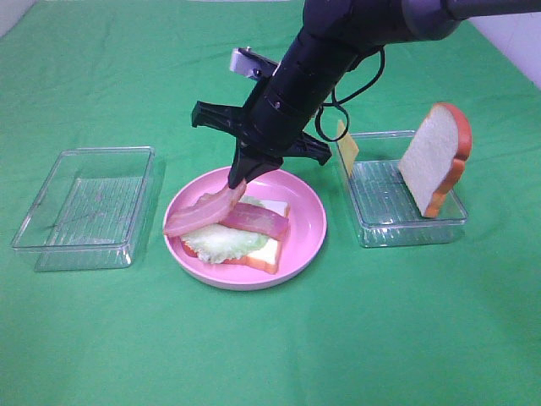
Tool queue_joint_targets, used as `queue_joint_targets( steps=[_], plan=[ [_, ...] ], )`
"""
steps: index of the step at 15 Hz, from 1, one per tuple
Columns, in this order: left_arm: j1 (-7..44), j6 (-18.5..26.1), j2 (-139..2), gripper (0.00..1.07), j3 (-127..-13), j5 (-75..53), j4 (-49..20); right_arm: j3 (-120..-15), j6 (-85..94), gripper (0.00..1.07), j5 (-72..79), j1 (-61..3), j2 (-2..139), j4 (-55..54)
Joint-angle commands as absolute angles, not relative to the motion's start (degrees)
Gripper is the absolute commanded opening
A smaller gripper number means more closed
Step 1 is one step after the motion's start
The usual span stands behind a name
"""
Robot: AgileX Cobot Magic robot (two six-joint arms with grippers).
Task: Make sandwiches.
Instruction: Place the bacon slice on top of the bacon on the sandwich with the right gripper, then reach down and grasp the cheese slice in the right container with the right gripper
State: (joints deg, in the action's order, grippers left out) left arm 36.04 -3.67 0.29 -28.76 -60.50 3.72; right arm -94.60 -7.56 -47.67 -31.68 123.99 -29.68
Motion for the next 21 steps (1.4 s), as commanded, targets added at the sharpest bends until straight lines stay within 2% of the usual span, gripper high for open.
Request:
queue_joint_targets(
  steps=[1,2,3,4,5,6,11,15,19,21],
  plan=[
    [36.0,-3.8,1.4,0.83,-28.6,-59.9,3.8,-94.4,-8.5,0.15,-46.4,-31.9,124.1,-27.3],
    [36.0,-3.8,1.4,0.83,-28.6,-59.9,3.8,-94.4,-8.8,0.22,-46.1,-31.9,124.1,-25.8],
    [36.0,-3.8,1.4,0.83,-28.6,-59.9,3.8,-94.4,-9.6,0.5,-46.1,-31.9,124.1,-22.2],
    [36.0,-3.8,1.4,0.83,-28.6,-59.9,3.8,-94.5,-10.2,0.61,-46.6,-31.9,124.0,-19.7],
    [36.0,-3.8,1.4,0.83,-28.6,-59.9,3.8,-94.5,-10.2,0.61,-46.6,-31.9,124.0,-19.7],
    [36.0,-3.8,1.4,0.83,-28.6,-59.9,3.8,-94.5,-11.0,0.68,-47.4,-31.9,123.2,-16.7],
    [36.0,-3.8,1.4,0.83,-28.6,-59.9,3.8,-96.0,-12.7,0.69,-55.3,-31.2,116.3,-5.0],
    [36.0,-3.1,1.4,0.83,-28.6,-59.9,4.5,-103.2,-12.5,0.69,-65.1,-27.4,116.7,-4.4],
    [36.0,-3.0,1.4,0.83,-28.6,-59.9,4.4,-105.7,-11.7,0.61,-64.2,-21.9,116.9,-4.6],
    [36.0,-3.0,1.4,0.83,-28.6,-59.9,4.0,-105.7,-10.1,0.61,-63.3,-21.4,117.5,-5.2]
  ],
)
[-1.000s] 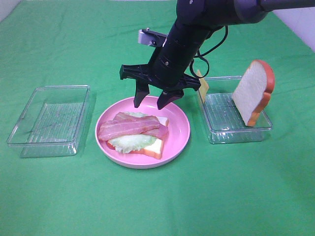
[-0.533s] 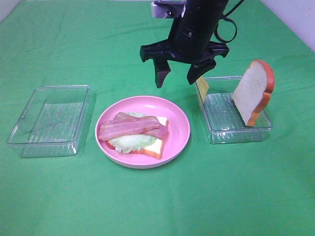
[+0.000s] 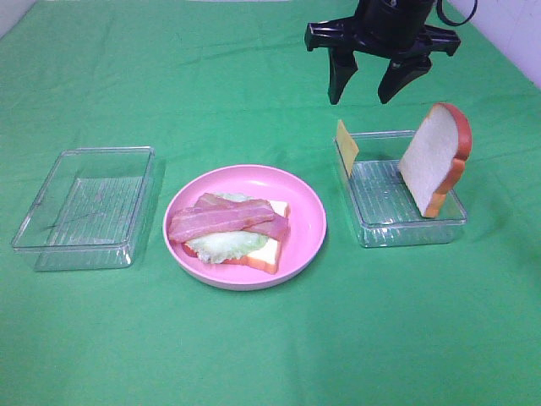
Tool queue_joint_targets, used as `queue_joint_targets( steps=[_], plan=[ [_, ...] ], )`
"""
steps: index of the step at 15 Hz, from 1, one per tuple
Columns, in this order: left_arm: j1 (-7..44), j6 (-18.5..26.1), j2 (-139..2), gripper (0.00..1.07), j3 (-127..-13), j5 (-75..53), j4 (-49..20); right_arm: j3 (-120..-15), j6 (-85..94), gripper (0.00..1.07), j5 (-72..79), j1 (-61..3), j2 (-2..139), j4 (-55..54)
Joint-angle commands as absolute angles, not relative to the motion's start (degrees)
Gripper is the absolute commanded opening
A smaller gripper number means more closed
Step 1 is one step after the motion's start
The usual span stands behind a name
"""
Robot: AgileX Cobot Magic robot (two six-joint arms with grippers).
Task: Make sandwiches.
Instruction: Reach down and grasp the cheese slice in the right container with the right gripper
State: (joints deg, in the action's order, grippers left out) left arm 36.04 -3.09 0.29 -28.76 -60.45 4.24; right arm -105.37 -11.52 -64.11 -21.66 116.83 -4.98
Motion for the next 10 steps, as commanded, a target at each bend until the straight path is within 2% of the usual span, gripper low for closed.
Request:
queue_joint_targets(
  steps=[1,10],
  plan=[
    [36.0,-3.0,1.4,0.83,-28.6,-59.9,3.6,-106.0,-9.3,0.61,-63.2,-21.4,118.6,-5.6],
    [36.0,-2.9,1.4,0.83,-28.6,-59.9,3.5,-106.5,-7.8,0.58,-57.8,-21.4,125.8,-4.8]
  ],
)
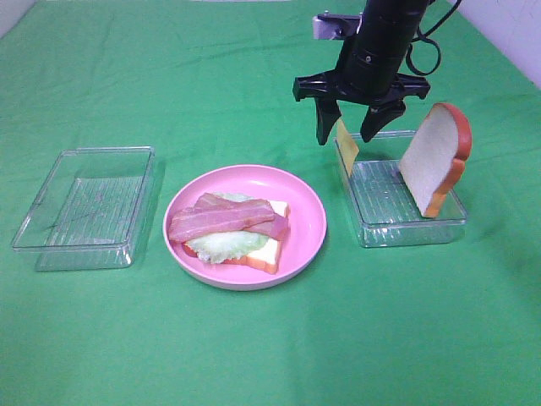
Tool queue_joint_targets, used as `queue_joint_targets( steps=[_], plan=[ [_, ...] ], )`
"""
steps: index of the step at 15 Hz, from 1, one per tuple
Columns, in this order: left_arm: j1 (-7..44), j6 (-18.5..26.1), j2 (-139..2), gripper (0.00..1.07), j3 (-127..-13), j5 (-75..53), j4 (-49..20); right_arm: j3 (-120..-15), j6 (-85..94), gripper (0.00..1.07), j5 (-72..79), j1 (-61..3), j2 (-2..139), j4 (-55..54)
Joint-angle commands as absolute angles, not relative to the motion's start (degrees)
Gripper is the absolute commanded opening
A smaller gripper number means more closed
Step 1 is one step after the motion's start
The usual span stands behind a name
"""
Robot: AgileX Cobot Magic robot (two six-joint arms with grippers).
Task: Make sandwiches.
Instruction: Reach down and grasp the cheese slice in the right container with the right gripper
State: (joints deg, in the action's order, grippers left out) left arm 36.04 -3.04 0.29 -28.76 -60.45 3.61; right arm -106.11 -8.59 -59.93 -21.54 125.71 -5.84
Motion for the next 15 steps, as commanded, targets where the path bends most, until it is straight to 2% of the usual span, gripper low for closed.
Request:
queue_joint_targets(
  steps=[1,10,14,15],
  plan=[
    [36.0,-2.9,1.4,0.83,-28.6,-59.9,3.5,-106.5,-7.8,0.57,-57.4,-21.4,125.8,-4.6],
    [36.0,-2.9,1.4,0.83,-28.6,-59.9,3.5,-106.5,-7.6,0.56,-56.1,-21.3,128.6,-2.4],
    [36.0,-2.9,1.4,0.83,-28.6,-59.9,3.5,-106.5,-7.6,0.49,-55.9,-21.3,130.5,-2.2],
    [36.0,-2.9,1.4,0.83,-28.6,-59.9,3.5,-106.5,-7.6,0.39,-55.5,-21.3,130.6,-2.2]
  ],
)
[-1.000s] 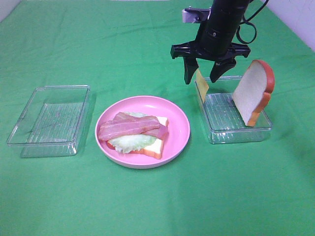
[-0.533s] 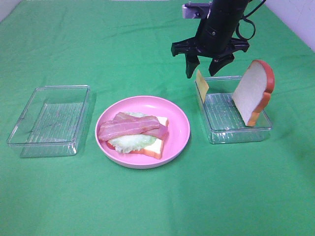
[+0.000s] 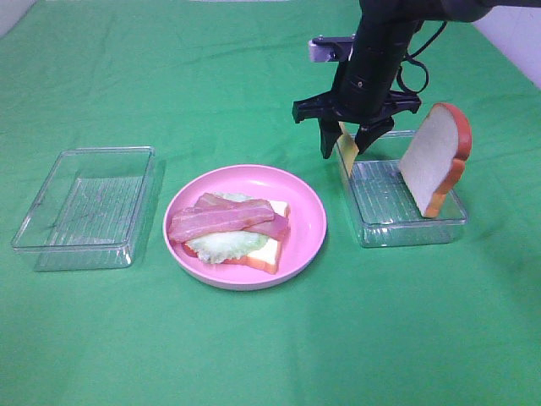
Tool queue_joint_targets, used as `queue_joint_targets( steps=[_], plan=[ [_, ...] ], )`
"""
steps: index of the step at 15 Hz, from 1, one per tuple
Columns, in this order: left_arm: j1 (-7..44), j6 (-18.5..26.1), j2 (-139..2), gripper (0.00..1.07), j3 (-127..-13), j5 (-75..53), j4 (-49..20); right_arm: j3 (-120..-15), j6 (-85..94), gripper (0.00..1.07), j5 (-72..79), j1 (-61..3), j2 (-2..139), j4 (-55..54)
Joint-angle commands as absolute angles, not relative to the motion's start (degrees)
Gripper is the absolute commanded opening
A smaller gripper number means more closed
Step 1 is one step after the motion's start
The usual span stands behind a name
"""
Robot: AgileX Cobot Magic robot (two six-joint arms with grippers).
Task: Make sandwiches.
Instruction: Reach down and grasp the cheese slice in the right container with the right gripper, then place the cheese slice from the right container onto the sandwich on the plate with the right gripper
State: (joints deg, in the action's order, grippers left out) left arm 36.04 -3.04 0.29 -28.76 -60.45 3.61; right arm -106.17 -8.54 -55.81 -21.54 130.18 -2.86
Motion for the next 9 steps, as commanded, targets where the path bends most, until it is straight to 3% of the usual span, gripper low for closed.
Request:
queue_joint_targets(
  steps=[1,4,9],
  plan=[
    [36.0,-2.9,1.4,0.83,-28.6,-59.9,3.5,-106.6,-7.6,0.21,-55.3,-21.3,130.3,-2.2],
    [36.0,-2.9,1.4,0.83,-28.6,-59.9,3.5,-106.6,-7.6,0.0,-55.3,-21.3,130.3,-2.2],
    [36.0,-2.9,1.4,0.83,-28.6,-59.9,3.5,-106.6,-7.6,0.0,-55.7,-21.3,128.2,-0.9]
  ],
)
